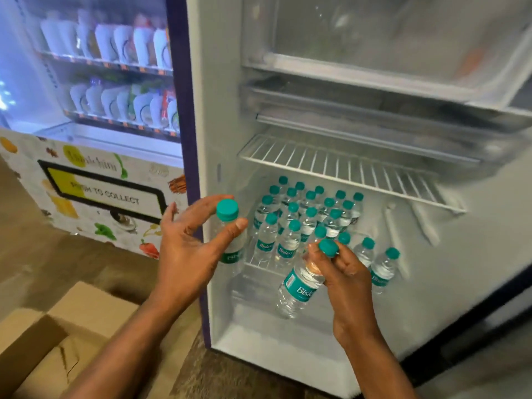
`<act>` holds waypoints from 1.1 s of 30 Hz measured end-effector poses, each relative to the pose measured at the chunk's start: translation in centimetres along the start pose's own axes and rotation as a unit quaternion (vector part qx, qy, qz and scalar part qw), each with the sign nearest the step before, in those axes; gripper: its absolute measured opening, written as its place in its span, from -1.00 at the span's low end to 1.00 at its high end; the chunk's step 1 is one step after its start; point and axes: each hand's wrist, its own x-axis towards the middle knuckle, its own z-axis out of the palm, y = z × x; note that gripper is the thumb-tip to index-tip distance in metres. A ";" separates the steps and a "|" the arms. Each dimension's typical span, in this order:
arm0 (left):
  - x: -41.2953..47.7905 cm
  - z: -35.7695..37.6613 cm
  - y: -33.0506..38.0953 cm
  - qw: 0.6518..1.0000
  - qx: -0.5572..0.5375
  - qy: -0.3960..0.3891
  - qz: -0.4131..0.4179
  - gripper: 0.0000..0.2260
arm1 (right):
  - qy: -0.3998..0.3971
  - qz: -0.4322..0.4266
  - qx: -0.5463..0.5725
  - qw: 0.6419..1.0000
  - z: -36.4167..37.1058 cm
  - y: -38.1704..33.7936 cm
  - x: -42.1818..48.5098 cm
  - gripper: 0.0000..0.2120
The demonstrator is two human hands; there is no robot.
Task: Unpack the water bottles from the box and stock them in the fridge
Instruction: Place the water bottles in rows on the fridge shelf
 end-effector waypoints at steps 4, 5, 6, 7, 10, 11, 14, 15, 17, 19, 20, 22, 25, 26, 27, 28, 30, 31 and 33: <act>2.6 0.7 1.0 0.999 0.018 0.014 0.029 -0.65 | 0.056 -0.043 0.004 0.998 -1.4 -2.0 2.4 -0.78; 3.1 1.0 1.2 0.999 0.022 0.013 0.037 -0.62 | 0.074 -0.053 0.006 0.996 -1.8 -2.5 3.1 -0.79; 3.7 1.2 1.3 0.999 0.028 0.013 0.044 -0.61 | 0.094 -0.060 0.008 0.994 -2.2 -2.9 3.9 -0.79; 4.2 1.4 1.4 0.998 0.035 0.014 0.049 -0.61 | 0.115 -0.068 0.010 0.991 -2.6 -3.3 4.7 -0.80; 5.4 2.1 1.5 0.996 0.054 0.021 0.066 -0.66 | 0.178 -0.090 0.029 0.980 -3.7 -4.1 6.8 -0.79; 5.6 2.2 1.4 0.995 0.059 0.024 0.072 -0.66 | 0.198 -0.091 0.037 0.975 -4.1 -4.3 7.5 -0.80; 6.3 2.5 0.7 0.993 0.074 0.042 0.078 -0.61 | 0.260 -0.083 0.055 0.960 -4.9 -4.3 9.2 -0.86; 6.5 2.6 0.6 0.993 0.077 0.046 0.081 -0.60 | 0.278 -0.077 0.064 0.955 -5.1 -4.2 9.6 -0.88; 6.7 2.9 0.4 0.991 0.082 0.047 0.092 -0.63 | 0.301 -0.064 0.088 0.948 -5.5 -3.7 10.3 -0.88; 6.8 3.2 0.3 0.990 0.086 0.049 0.105 -0.68 | 0.315 -0.055 0.112 0.941 -5.7 -3.2 11.0 -0.88; 6.8 3.4 0.2 0.989 0.087 0.052 0.111 -0.70 | 0.322 -0.058 0.117 0.938 -5.9 -3.0 11.3 -0.88; 7.0 3.8 -0.2 0.987 0.092 0.057 0.123 -0.71 | 0.331 -0.068 0.114 0.934 -6.1 -2.5 12.1 -0.89; 7.1 4.2 -0.7 0.983 0.101 0.061 0.137 -0.67 | 0.347 -0.078 0.091 0.930 -6.4 -1.7 13.8 -0.85; 7.2 4.4 -0.8 0.982 0.109 0.064 0.138 -0.65 | 0.353 -0.081 0.084 0.928 -6.6 -1.3 14.5 -0.83; 7.2 4.5 -1.0 0.981 0.117 0.068 0.138 -0.64 | 0.357 -0.087 0.074 0.927 -6.8 -0.8 15.3 -0.83; 7.2 4.7 -1.1 0.980 0.124 0.072 0.138 -0.64 | 0.359 -0.091 0.061 0.927 -7.0 -0.4 16.0 -0.83; 7.2 4.9 -1.3 0.977 0.139 0.078 0.139 -0.63 | 0.359 -0.095 0.026 0.928 -7.5 0.6 17.4 -0.83; 7.2 5.0 -1.3 0.976 0.146 0.081 0.139 -0.63 | 0.360 -0.096 0.004 0.928 -7.7 1.0 18.1 -0.83; 7.2 5.2 -1.5 0.974 0.156 0.087 0.138 -0.63 | 0.359 -0.095 -0.048 0.927 -8.2 1.8 19.4 -0.81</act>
